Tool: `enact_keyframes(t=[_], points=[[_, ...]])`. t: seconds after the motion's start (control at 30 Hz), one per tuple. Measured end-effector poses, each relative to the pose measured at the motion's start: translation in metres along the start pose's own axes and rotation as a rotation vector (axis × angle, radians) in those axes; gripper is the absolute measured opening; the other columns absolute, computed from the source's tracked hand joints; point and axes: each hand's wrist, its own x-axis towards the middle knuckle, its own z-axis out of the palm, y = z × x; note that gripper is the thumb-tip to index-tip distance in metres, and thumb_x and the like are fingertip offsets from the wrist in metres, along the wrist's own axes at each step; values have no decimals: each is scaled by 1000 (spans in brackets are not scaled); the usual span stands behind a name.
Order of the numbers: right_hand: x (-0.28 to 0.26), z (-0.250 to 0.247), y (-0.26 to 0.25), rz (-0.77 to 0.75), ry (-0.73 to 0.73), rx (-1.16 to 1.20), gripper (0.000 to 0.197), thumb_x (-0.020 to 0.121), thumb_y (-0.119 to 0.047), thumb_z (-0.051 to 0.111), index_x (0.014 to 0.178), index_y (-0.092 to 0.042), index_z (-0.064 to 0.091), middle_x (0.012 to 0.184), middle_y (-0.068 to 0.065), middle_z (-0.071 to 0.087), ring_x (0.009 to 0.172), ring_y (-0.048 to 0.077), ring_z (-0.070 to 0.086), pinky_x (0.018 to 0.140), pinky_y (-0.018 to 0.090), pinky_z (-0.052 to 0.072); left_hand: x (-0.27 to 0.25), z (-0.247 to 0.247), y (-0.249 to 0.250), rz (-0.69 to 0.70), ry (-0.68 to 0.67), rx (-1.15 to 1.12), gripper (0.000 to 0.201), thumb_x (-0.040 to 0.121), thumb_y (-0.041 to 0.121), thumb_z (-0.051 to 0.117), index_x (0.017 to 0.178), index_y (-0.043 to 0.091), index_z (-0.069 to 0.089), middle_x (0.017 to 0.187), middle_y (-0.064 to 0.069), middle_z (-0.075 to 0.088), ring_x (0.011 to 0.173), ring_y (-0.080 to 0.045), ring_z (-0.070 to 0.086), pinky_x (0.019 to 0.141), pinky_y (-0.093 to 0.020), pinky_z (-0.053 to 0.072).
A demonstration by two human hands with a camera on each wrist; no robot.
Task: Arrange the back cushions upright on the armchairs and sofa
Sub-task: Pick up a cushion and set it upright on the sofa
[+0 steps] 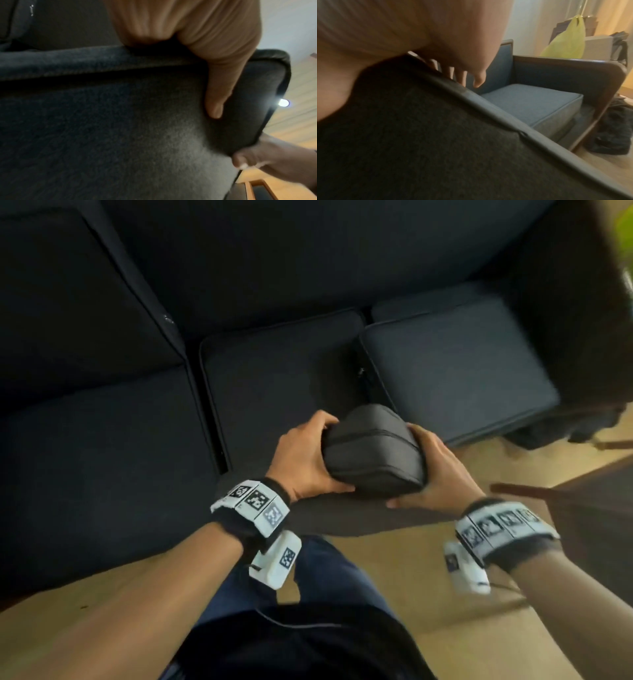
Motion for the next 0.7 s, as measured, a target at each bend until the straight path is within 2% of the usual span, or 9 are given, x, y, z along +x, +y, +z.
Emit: enact_keyframes(t=[0.1, 0.17, 0.27, 0.37, 0.47, 0.57, 0.7], points=[[2, -5, -10, -84, -2, 46, 130, 33, -73, 73, 144, -18, 35, 140, 2, 48, 128, 23, 47, 109, 37, 38, -17, -13, 16, 0, 54, 61, 93, 42, 44, 95, 119, 24, 48, 111, 5, 64, 104, -21, 63, 86, -31, 45], [2, -12, -20, -142, 19, 26, 124, 32, -74, 72, 138, -17, 42, 129, 1, 54, 118, 23, 53, 101, 39, 43, -23, -31, 29, 16, 57, 94, 94, 42, 43, 96, 120, 23, 47, 111, 6, 62, 105, -21, 63, 90, -33, 47], [-4, -30, -42, -203, 78, 66, 109, 31, -74, 73, 123, -19, 52, 110, -8, 53, 98, 13, 52, 88, 33, 43, -32, -64, 49, 69, 68, 111, 97, 37, 44, 96, 119, 22, 48, 111, 5, 63, 103, -18, 63, 92, -41, 50], [-14, -53, -69, -258, 172, 74, 97, 32, -74, 75, 113, -23, 55, 102, -9, 56, 91, 11, 53, 82, 29, 43, -45, -102, 72, 121, 103, 111, 98, 34, 45, 96, 117, 23, 50, 109, 6, 64, 100, -14, 63, 91, -43, 51], [-22, -77, -96, -357, 255, 134, 92, 33, -73, 78, 107, -22, 58, 98, -9, 60, 87, 11, 57, 78, 29, 45, -61, -137, 98, 146, 153, 149, 99, 31, 51, 91, 117, 25, 50, 109, 9, 62, 101, -11, 62, 92, -35, 51], [-28, -88, -111, -436, 336, 225, 93, 34, -70, 82, 110, -20, 59, 102, -6, 63, 92, 11, 60, 81, 34, 51, -77, -161, 123, 175, 194, 224, 99, 31, 50, 91, 119, 26, 49, 110, 11, 60, 100, -8, 60, 87, -27, 49], [-19, -73, -113, -416, 301, 335, 113, 39, -74, 80, 133, -20, 47, 128, -1, 57, 117, 18, 57, 95, 49, 50, -75, -155, 130, 191, 263, 453, 102, 36, 50, 92, 124, 24, 47, 114, 8, 56, 102, -11, 53, 89, -32, 45]])
